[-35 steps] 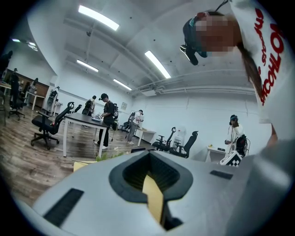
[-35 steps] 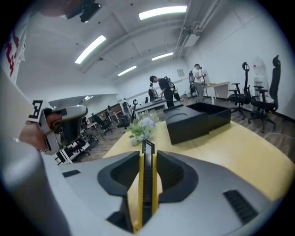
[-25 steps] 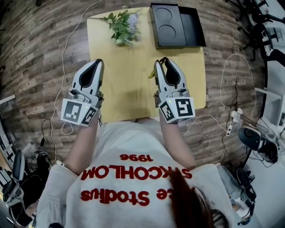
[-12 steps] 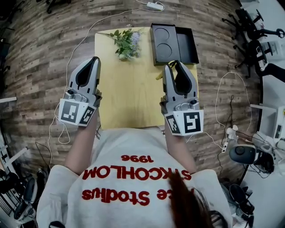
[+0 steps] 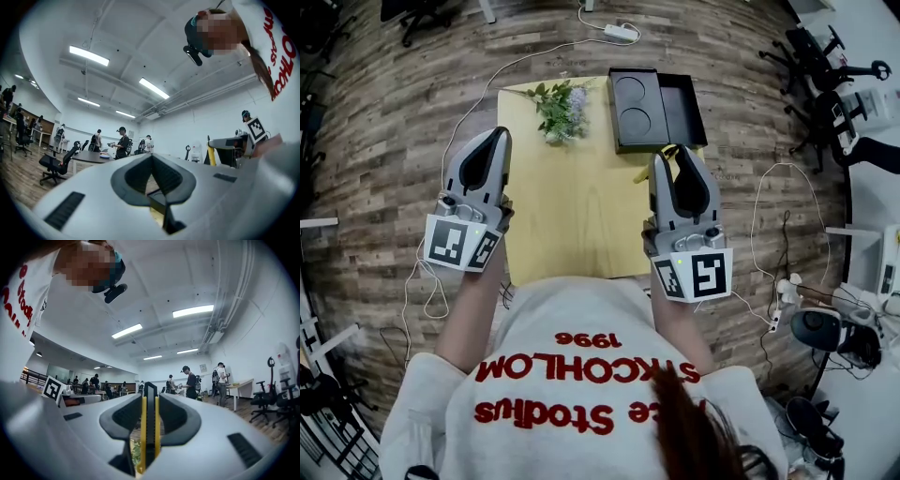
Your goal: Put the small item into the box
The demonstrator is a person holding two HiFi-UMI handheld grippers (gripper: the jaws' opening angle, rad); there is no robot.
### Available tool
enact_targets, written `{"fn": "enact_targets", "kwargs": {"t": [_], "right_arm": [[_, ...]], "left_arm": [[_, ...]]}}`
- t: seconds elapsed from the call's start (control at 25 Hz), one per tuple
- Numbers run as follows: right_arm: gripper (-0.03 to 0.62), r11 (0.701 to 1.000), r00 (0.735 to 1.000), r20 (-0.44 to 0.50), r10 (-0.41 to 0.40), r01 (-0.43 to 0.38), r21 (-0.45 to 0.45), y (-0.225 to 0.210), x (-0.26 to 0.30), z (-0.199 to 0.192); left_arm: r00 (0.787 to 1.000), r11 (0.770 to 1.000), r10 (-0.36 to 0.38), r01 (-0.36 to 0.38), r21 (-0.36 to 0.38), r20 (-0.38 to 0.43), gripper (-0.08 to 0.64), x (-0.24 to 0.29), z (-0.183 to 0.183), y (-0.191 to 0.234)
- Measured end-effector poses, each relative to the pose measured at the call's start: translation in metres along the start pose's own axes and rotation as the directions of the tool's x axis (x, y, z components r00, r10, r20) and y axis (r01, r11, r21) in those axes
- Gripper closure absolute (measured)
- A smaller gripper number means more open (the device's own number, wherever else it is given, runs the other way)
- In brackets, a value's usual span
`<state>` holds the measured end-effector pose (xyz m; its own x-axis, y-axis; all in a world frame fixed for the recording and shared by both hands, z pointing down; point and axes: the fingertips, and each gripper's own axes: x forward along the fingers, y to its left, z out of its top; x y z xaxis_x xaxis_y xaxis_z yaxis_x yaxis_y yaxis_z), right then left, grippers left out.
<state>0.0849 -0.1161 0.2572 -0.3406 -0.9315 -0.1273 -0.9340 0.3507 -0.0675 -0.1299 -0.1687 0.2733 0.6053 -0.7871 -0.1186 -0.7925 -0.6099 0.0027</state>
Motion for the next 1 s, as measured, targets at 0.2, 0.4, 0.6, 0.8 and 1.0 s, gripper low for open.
{"fn": "enact_targets", "kwargs": {"t": [0.2,0.4,0.6,0.8,1.0], "right_arm": [[0.48,0.999,0.999,-0.023,-0.047,0.047,-0.002,-0.024,-0.008,-0.004],[0.48,0.996,0.994,-0.059,-0.091,0.092,0.002,-0.058,-0.014,-0.014],[0.48,0.991,0.989,-0.09,-0.12,0.125,0.047,-0.088,-0.014,-0.028],[0.48,0.986,0.984,-0.113,-0.135,0.144,0.078,-0.116,-0.004,-0.042],[0.48,0.979,0.983,-0.123,-0.134,0.15,0.138,-0.146,0.016,-0.058]], "left_arm": [[1.0,1.0,-0.024,0.024,-0.018,-0.016,0.552,0.016,-0.008,-0.01],[0.997,0.997,-0.064,0.063,-0.044,-0.039,0.552,0.041,-0.026,-0.026],[0.994,0.994,-0.093,0.089,-0.067,-0.064,0.552,0.067,-0.044,-0.038],[0.99,0.993,-0.1,0.093,-0.077,-0.096,0.552,0.089,-0.062,-0.039],[0.987,0.992,-0.102,0.093,-0.08,-0.123,0.552,0.108,-0.086,-0.036]]}}
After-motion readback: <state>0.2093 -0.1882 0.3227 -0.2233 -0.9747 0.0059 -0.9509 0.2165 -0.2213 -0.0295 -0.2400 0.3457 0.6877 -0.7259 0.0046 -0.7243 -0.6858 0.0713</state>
